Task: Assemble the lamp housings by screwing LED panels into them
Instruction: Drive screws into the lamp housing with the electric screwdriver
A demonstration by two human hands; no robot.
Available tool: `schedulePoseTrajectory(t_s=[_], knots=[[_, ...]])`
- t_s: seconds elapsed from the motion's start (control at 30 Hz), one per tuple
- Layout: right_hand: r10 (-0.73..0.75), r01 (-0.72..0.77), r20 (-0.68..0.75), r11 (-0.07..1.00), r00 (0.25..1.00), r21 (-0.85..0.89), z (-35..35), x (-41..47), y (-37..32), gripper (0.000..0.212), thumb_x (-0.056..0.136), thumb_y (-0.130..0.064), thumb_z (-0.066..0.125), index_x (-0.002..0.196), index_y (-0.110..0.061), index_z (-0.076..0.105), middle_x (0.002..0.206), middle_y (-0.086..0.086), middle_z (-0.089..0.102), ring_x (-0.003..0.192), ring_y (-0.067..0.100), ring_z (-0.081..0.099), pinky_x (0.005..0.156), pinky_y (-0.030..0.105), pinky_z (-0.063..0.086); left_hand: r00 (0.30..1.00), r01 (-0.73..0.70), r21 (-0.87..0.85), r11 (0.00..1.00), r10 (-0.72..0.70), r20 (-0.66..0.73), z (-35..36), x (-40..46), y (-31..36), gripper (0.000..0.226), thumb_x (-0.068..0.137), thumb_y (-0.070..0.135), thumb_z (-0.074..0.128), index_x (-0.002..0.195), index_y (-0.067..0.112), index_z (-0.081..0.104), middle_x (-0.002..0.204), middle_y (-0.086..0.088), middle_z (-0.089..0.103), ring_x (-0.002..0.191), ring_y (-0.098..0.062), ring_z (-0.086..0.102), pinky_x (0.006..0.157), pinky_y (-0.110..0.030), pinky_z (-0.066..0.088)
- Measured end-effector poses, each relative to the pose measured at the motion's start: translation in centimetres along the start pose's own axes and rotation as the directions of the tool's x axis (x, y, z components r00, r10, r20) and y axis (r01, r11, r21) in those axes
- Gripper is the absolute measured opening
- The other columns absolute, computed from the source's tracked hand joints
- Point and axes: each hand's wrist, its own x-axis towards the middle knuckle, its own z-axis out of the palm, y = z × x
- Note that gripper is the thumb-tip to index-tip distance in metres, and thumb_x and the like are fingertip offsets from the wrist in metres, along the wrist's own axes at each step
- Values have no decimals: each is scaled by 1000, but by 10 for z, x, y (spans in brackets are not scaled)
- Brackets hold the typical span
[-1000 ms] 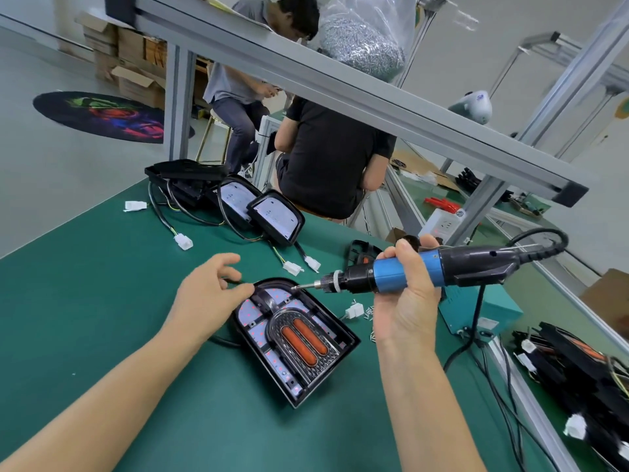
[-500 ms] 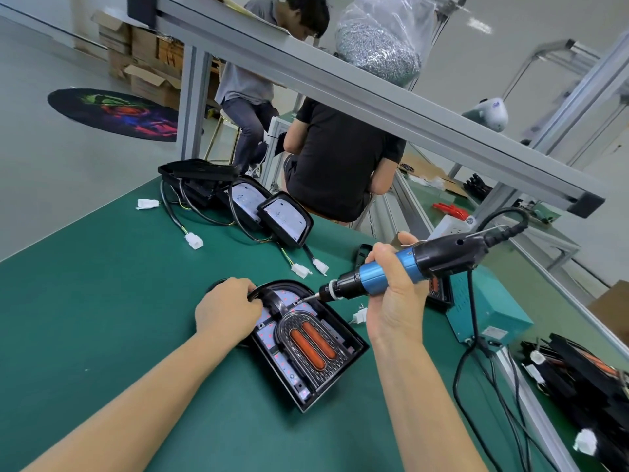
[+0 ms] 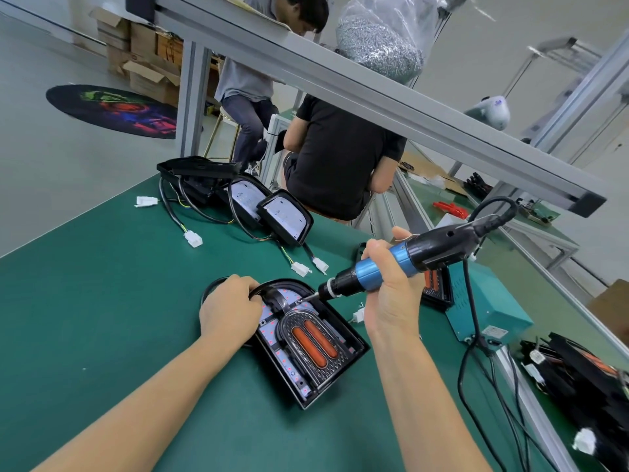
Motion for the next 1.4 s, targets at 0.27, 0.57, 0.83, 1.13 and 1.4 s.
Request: schedulePoseTrajectory(t_s=[0.27,0.57,0.83,1.13,1.4], knots=[[7,-3,94,999,996,-45,9,3,-6,34,78,1,72,97,-25,61,70,-4,56,78,17,54,88,37,44,998,-50,-1,999,50,-29,2,-5,4,23,93,17,48,109,17,64,109,-4,59,97,-27,57,74,-32,39],[3,1,91,999,996,-50,10,-2,-5,34,71,-5,72,98,-23,61,69,-4,55,77,19,52,84,35,44,999,-26,19,999,25,30,5,-8,9,23,90,17,49,105,22,66,107,-1,62,96,-27,57,70,-30,38],[-23,23,-2,999,1000,37,-1,4,-20,34,83,5,66,97,-26,60,78,-1,59,75,15,58,76,30,49,992,-118,-193,974,123,15,-17,-8,28,19,84,18,61,99,22,71,103,1,64,96,-24,54,88,-38,44],[-34,33,1,984,999,178,-3,-1,-37,32,85,7,61,101,-21,57,70,-7,59,66,13,56,69,25,51,979,-104,-375,921,161,125,-27,-19,56,7,75,36,77,77,36,71,90,7,68,93,-11,58,101,-38,31],[-40,37,9,981,999,190,-3,-6,-45,33,85,8,60,100,-21,55,67,-6,56,63,11,55,70,24,50,980,-92,-497,863,167,109,-28,-22,56,16,73,29,80,63,39,71,72,11,66,73,-11,57,94,-50,42]])
